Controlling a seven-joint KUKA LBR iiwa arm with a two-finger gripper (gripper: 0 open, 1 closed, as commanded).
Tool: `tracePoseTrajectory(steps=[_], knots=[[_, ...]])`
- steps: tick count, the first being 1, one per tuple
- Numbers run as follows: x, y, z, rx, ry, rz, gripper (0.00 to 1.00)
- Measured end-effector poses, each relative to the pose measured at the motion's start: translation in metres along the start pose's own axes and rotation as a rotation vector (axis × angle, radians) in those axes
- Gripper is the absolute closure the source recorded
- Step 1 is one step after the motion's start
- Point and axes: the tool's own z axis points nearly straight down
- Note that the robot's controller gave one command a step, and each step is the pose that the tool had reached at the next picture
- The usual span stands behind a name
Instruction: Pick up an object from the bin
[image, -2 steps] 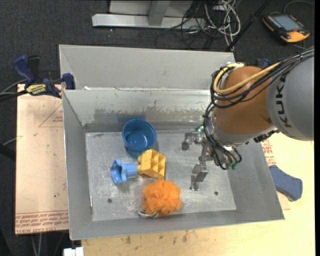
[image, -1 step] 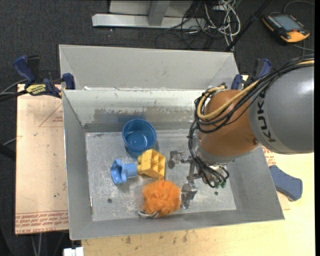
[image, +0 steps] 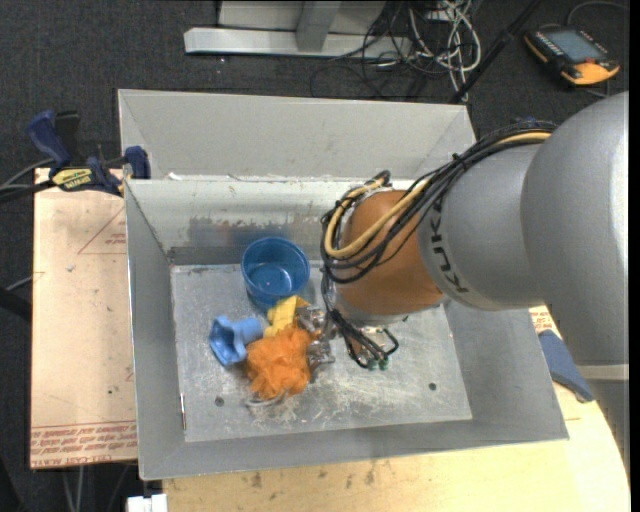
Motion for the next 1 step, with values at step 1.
tracePoseTrajectory(steps=[1], knots=[[0.0000, 0.0000, 0.0000, 0.000, 0.000, 0.000, 1.00]])
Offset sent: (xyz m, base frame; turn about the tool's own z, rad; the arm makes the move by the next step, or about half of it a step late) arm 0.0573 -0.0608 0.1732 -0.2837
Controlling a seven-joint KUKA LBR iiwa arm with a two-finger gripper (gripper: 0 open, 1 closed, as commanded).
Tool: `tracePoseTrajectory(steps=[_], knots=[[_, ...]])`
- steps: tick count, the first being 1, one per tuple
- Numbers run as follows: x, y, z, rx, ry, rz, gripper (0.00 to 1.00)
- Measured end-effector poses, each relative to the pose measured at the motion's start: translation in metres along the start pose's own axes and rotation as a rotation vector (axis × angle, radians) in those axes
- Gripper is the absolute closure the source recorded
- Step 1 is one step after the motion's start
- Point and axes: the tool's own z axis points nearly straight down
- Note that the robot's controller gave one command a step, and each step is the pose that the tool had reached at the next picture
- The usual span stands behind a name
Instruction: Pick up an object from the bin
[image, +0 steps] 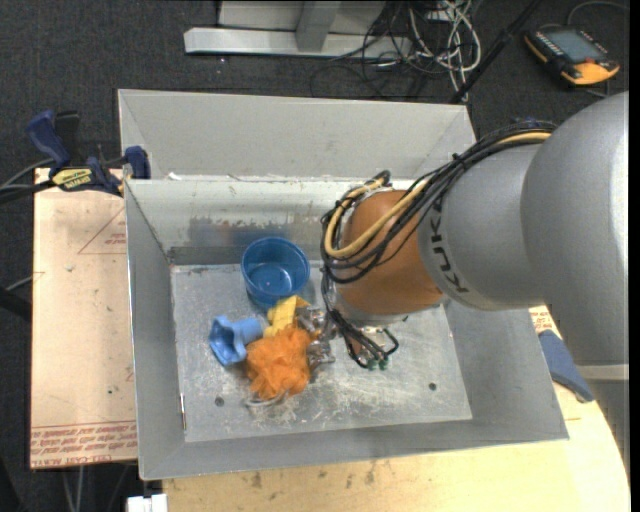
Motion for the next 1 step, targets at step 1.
tracePoseTrajectory(steps=[1], knots=[[-0.0025, -0.0097, -0.0282, -0.008, 0.048, -0.074, 1.00]])
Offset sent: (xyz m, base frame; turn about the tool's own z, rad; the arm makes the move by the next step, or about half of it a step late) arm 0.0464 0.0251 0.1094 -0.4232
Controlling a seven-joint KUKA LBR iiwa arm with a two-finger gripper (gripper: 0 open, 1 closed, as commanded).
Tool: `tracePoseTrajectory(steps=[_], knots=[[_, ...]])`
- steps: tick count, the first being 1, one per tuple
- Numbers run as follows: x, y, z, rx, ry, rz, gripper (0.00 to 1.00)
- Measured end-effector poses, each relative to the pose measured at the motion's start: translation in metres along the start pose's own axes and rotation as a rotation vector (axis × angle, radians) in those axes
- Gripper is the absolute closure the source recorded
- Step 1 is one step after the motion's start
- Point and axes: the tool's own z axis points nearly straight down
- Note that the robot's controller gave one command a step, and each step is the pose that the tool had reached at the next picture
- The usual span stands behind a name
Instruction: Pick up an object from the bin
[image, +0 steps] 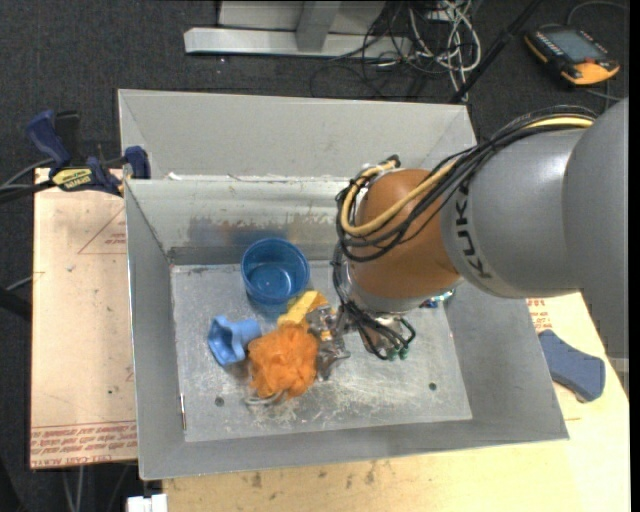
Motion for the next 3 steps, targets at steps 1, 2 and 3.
tracePoseTrajectory(steps=[1, 2, 3], knots=[[-0.025, 0.010, -0.043, 0.000, 0.007, -0.207, 1.00], [-0.033, 0.004, -0.109, -0.002, 0.006, -0.335, 1.00], [-0.055, -0.006, -0.171, -0.001, 0.003, -0.254, 1.00]])
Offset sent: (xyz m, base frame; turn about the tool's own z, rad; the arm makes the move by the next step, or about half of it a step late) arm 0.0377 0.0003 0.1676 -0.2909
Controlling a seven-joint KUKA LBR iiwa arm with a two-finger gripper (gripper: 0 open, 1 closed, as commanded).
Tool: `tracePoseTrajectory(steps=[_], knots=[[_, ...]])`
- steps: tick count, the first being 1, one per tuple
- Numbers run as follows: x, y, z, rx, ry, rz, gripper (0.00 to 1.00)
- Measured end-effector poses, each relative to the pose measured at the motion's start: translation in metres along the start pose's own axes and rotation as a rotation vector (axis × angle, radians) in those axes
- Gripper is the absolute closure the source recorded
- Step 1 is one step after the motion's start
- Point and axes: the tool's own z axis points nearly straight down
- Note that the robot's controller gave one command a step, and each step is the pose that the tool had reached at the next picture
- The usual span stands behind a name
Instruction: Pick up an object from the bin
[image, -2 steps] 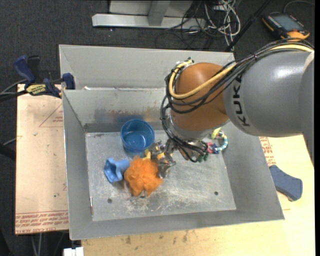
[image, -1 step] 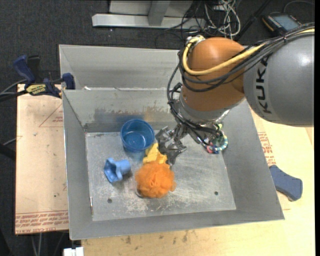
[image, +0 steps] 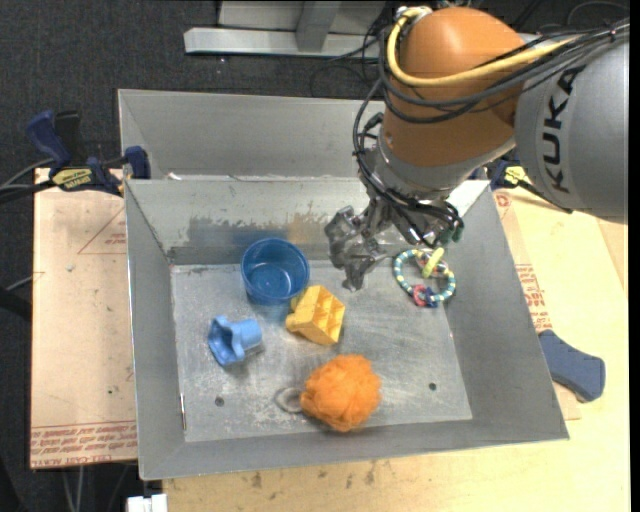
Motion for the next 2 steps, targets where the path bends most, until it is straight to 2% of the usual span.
tracePoseTrajectory(steps=[1, 2], knots=[[0.016, 0.011, 0.107, 0.002, -0.002, -0.178, 0.00], [0.025, 0.016, 0.145, -0.005, 0.010, -0.226, 0.00]])
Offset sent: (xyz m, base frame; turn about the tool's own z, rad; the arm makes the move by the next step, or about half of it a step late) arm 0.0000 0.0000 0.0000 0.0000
